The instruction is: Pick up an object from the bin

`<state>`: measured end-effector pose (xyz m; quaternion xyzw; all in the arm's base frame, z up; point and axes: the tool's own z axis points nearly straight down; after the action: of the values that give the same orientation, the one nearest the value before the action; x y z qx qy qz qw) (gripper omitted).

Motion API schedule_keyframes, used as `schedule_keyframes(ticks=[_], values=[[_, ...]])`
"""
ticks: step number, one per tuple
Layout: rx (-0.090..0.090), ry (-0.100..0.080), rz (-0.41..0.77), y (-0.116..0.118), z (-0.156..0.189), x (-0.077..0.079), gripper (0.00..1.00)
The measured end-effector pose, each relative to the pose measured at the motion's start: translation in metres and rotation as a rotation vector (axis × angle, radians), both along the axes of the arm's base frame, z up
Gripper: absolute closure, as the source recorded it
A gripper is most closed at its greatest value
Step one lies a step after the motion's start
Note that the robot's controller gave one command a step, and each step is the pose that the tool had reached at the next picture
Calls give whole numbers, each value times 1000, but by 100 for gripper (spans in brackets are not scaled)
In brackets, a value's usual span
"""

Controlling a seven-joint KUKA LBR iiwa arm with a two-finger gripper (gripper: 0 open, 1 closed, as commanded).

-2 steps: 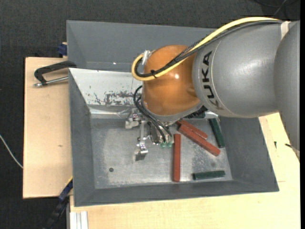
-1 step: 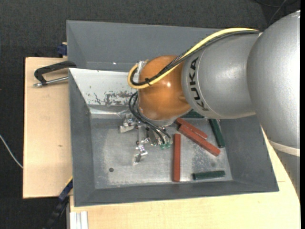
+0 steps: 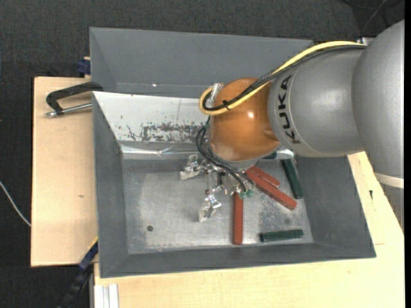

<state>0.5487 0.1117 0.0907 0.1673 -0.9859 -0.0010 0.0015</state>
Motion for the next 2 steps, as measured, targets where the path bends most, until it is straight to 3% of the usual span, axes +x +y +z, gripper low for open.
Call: schedule_keyframes(ticks=[1,2], values=[[-2,-7,62,-31,19,9,0],[0,-9,161,-28,12,9,0]])
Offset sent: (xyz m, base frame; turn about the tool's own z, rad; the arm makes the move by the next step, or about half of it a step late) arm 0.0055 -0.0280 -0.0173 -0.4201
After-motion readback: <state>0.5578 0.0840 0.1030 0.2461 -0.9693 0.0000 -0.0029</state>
